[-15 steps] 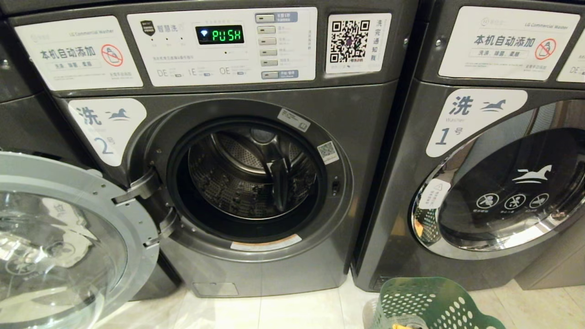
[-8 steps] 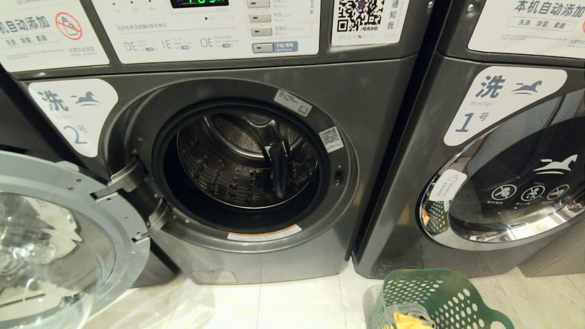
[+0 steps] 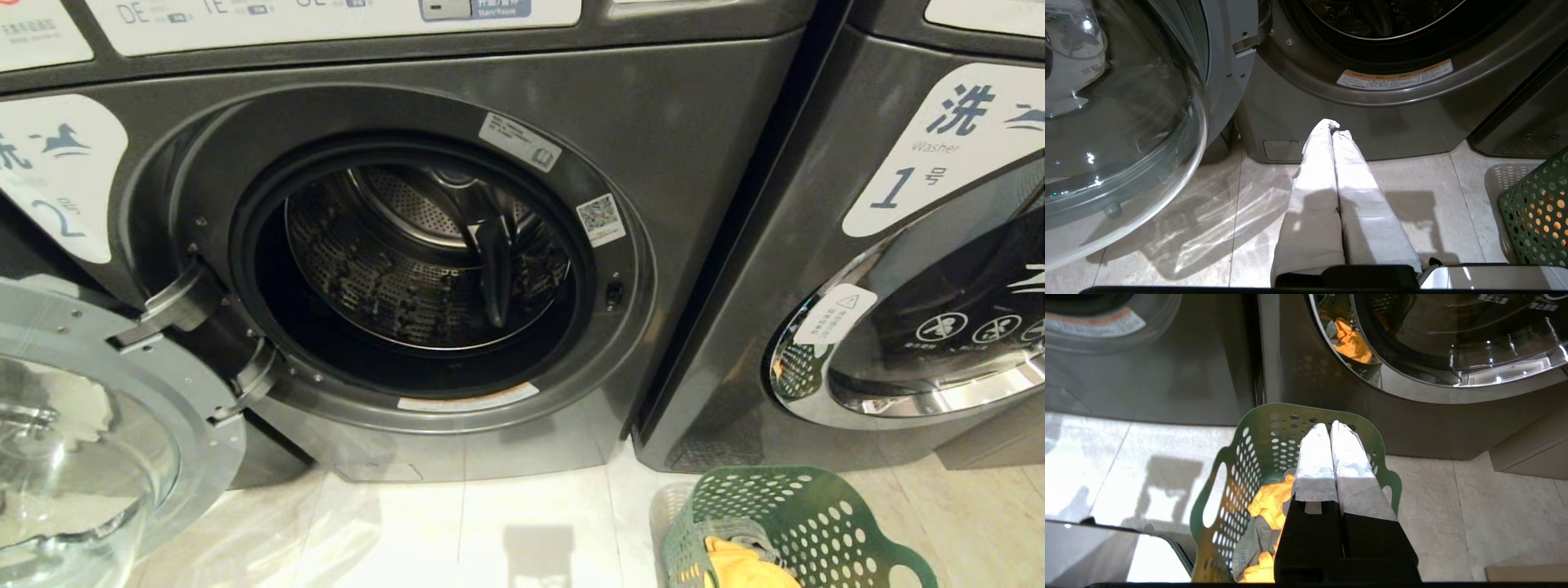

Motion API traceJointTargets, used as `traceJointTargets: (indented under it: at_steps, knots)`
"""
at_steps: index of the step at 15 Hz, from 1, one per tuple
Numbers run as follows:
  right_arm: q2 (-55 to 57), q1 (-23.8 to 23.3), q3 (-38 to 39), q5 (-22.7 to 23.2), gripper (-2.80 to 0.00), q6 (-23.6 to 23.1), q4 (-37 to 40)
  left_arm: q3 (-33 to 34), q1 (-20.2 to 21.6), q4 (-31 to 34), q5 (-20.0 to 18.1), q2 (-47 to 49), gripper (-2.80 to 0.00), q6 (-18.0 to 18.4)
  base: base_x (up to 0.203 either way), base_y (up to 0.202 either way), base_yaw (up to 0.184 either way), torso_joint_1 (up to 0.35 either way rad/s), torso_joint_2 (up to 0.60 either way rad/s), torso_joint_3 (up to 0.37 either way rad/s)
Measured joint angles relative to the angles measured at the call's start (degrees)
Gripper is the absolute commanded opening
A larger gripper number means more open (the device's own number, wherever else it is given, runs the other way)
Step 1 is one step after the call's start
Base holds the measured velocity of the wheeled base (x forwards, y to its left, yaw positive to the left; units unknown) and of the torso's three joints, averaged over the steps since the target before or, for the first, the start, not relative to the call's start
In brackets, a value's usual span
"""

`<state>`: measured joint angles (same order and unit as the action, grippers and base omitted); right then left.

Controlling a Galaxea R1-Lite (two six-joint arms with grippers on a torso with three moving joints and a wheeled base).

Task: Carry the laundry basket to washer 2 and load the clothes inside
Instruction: Place the clothes into the washing machine

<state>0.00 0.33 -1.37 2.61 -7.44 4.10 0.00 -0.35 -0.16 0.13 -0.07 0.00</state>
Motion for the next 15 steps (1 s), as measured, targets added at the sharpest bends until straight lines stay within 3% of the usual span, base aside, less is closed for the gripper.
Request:
traceJointTargets:
  at_steps: [15]
  knots:
    - [0.02,-0.02,-0.12,-0.29,-2.80,-0.19,0.23,0.00,0.00,-0.05,0.00,0.00,-2.80,-0.27,0.000,0.000,0.000,0.003,0.00,-0.174]
